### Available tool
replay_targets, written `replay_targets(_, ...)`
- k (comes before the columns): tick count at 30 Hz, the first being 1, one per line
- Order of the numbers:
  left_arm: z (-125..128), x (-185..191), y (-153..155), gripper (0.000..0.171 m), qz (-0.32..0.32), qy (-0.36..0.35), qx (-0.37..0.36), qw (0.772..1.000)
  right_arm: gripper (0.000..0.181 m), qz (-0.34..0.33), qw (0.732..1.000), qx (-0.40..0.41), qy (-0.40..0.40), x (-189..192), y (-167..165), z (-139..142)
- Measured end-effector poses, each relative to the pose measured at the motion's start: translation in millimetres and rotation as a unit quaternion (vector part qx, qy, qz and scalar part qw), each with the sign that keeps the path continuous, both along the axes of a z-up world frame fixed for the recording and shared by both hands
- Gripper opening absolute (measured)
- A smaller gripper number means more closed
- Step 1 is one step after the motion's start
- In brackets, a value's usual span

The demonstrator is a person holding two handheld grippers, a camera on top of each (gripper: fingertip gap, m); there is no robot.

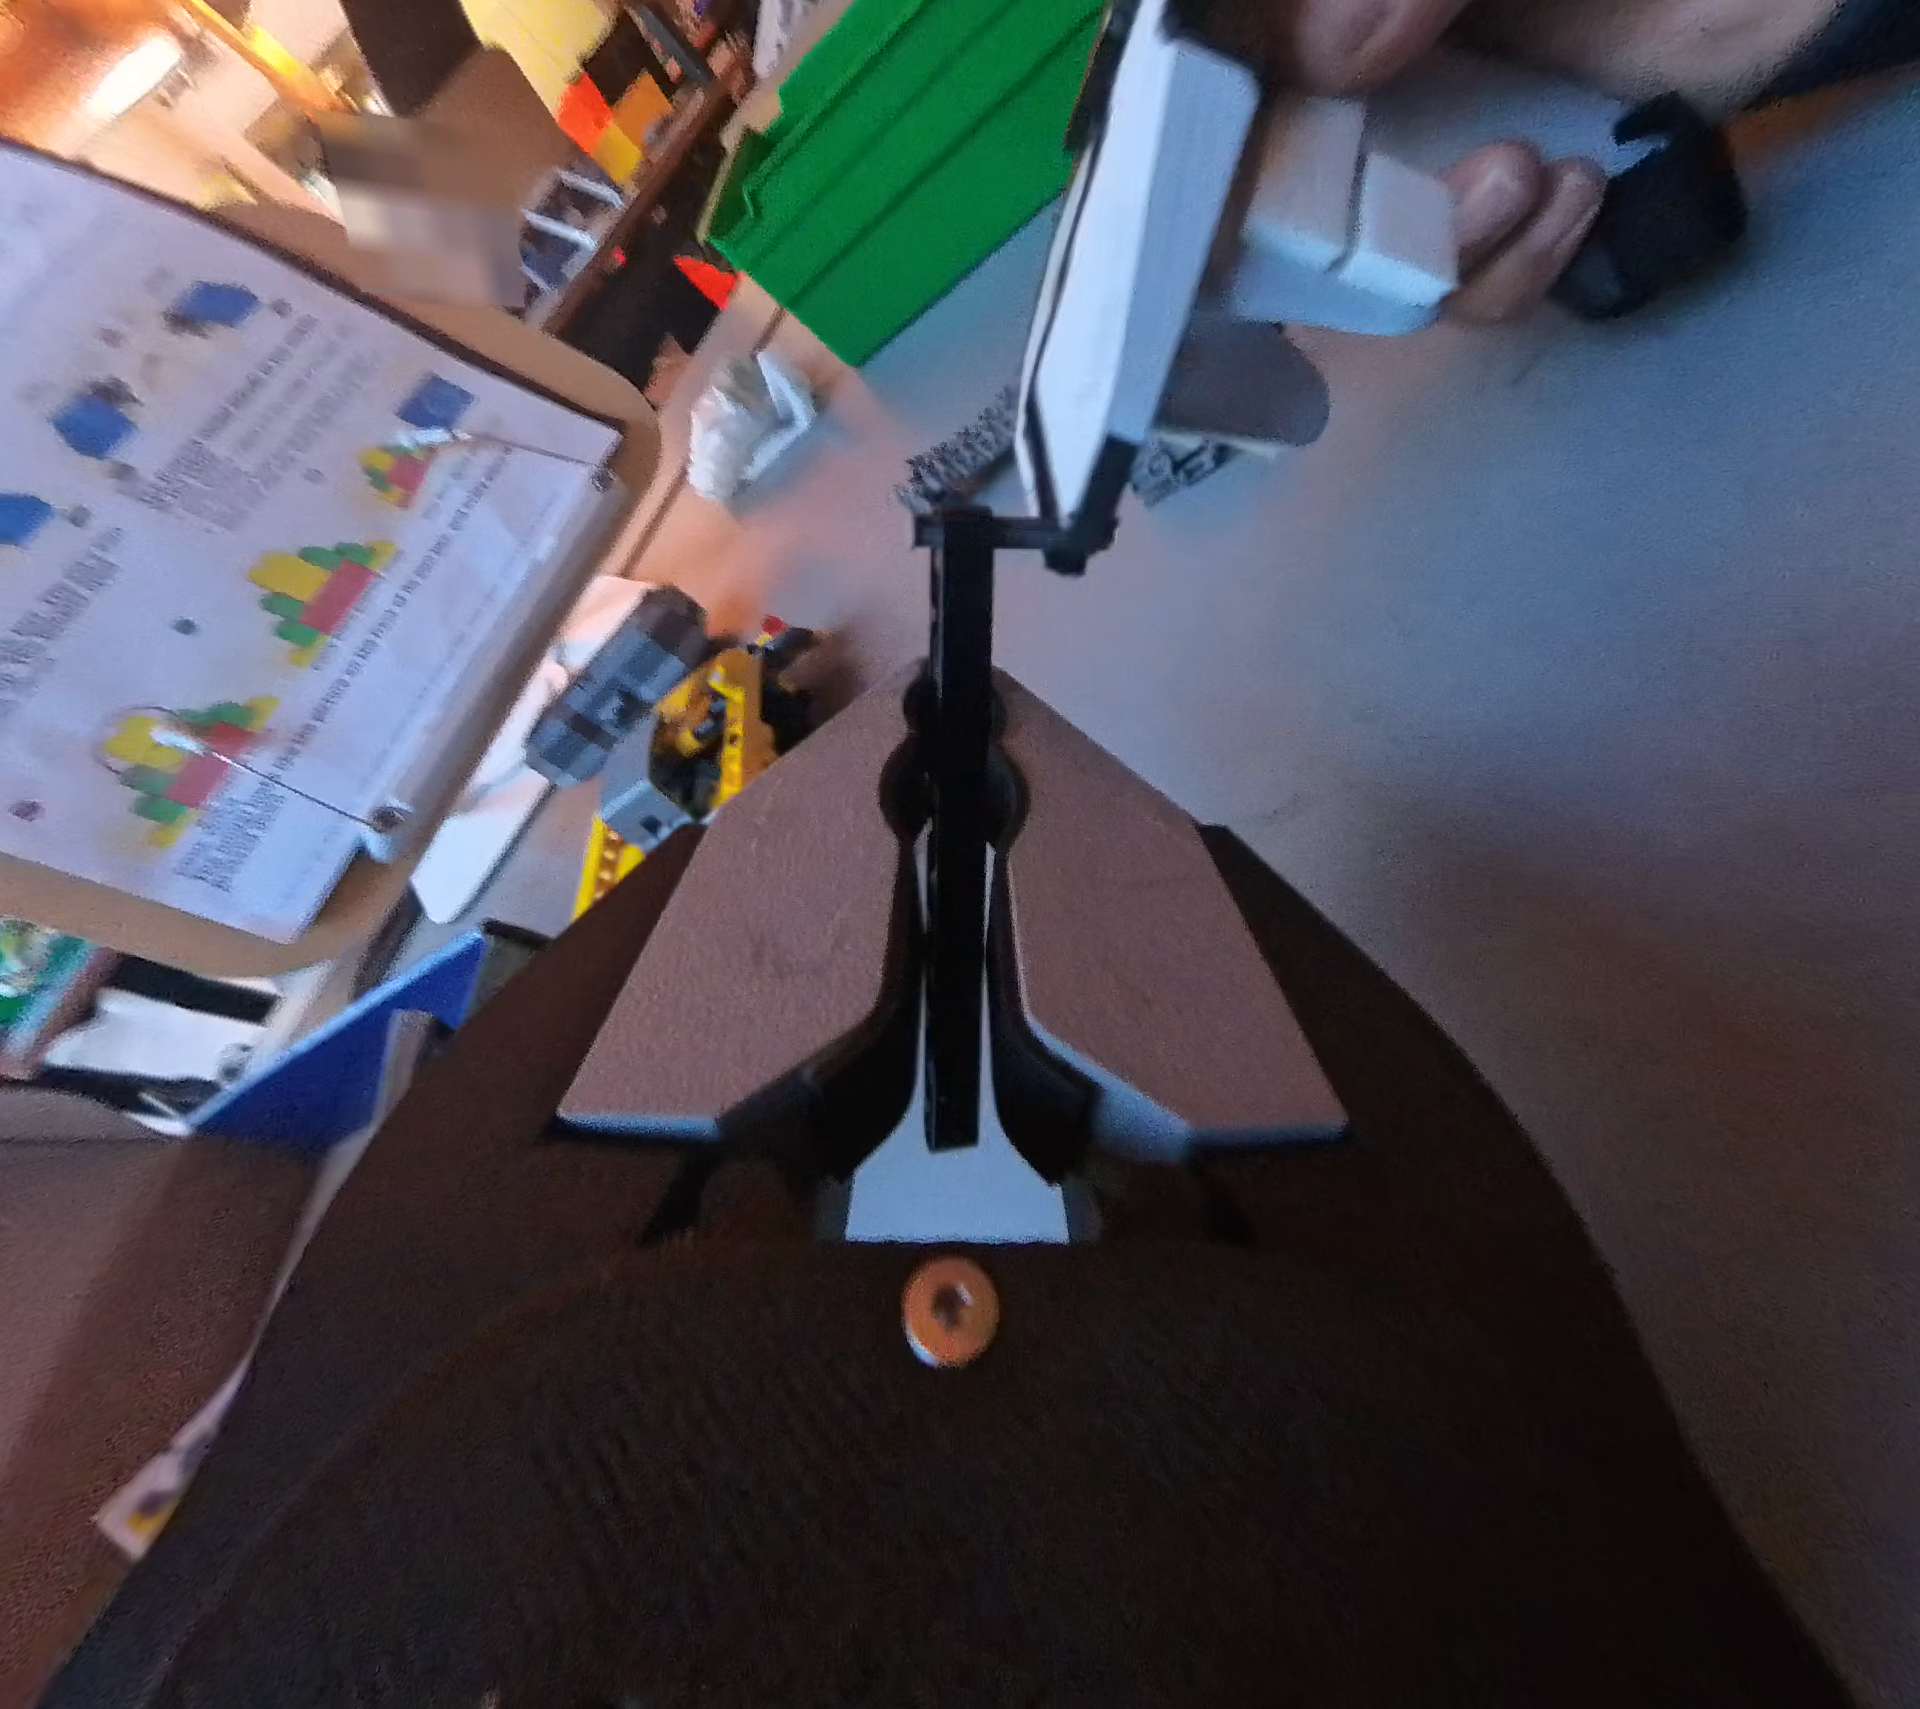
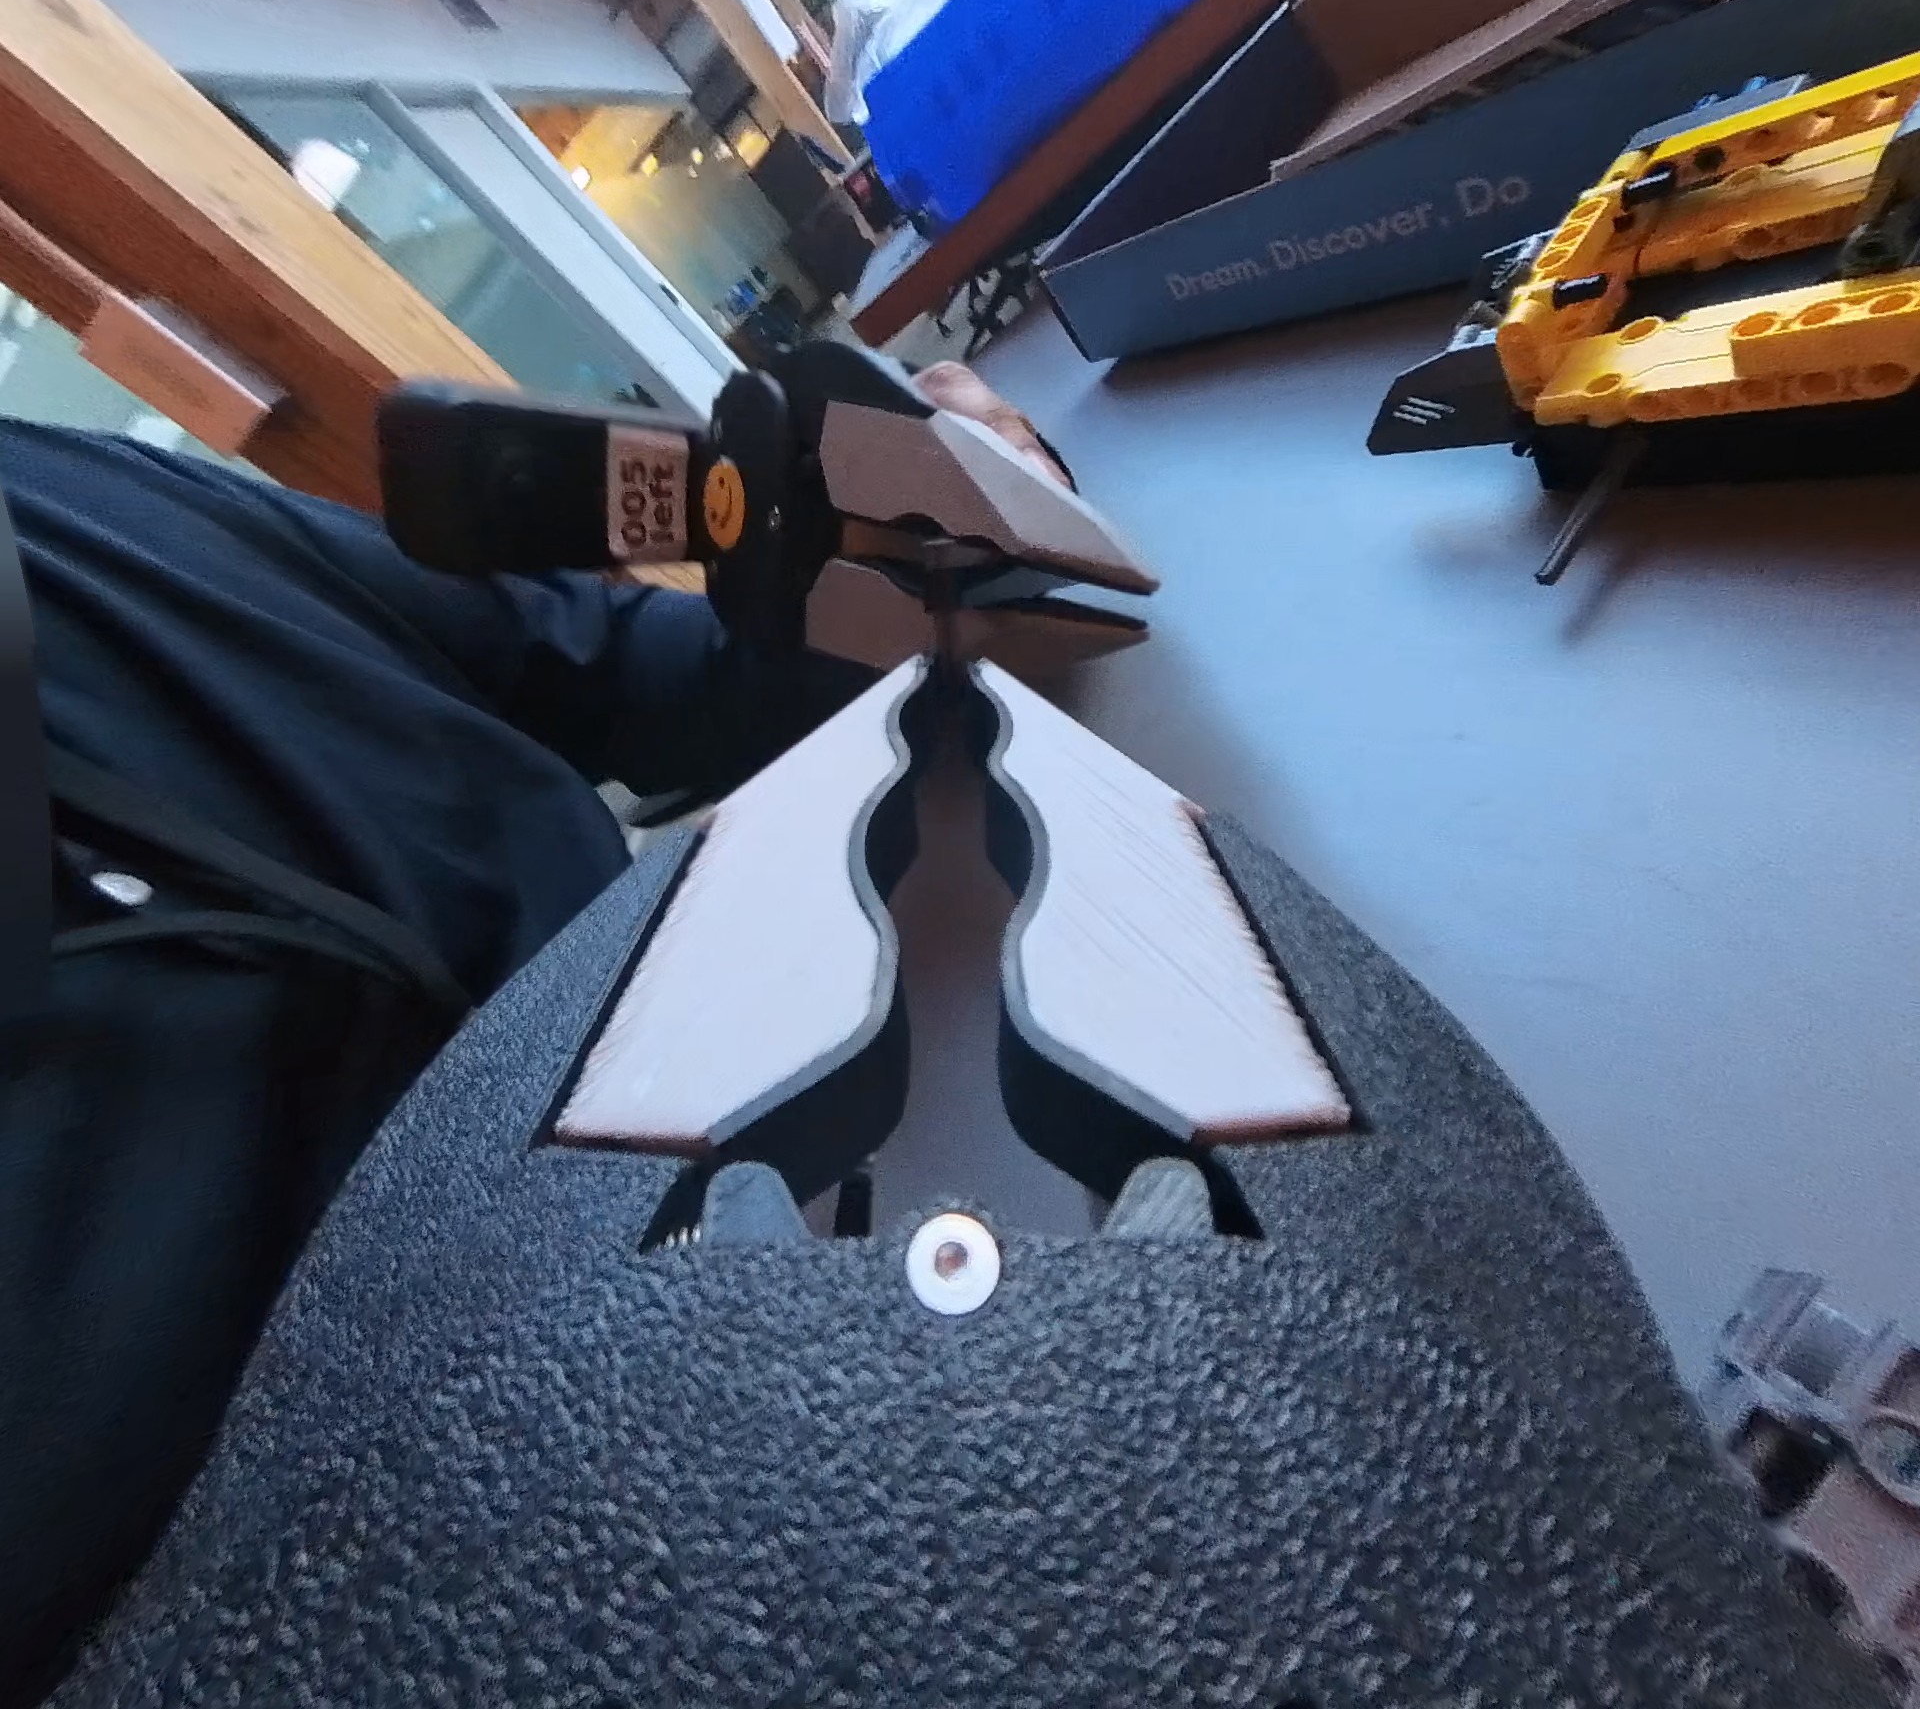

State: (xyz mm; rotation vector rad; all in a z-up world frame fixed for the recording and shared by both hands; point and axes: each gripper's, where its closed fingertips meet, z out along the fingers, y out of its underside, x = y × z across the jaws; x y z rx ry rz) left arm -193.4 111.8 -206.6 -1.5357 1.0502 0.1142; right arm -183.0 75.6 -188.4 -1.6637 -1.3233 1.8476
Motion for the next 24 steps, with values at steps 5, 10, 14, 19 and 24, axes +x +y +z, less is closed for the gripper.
replay_targets(5,-17,4,-2,0.003,-0.031,-0.053,-0.100,0.993,0.029,-0.026,0.954,0.294,-0.050,14,14,-16)
replay_targets(10,-25,7,-5,0.003,-0.052,-0.076,-0.166,0.982,0.022,-0.023,0.834,0.547,-0.068,18,17,-20)
replay_targets(14,-35,11,-8,0.003,-0.058,-0.047,-0.182,0.980,0.037,-0.028,0.830,0.554,-0.067,9,13,-21)
replay_targets(19,-48,19,-19,0.003,-0.086,-0.012,-0.215,0.973,0.034,-0.040,0.804,0.590,-0.067,4,19,-22)
replay_targets(24,-56,24,-30,0.003,-0.119,0.004,-0.247,0.962,0.040,-0.022,0.813,0.579,-0.066,4,12,-27)
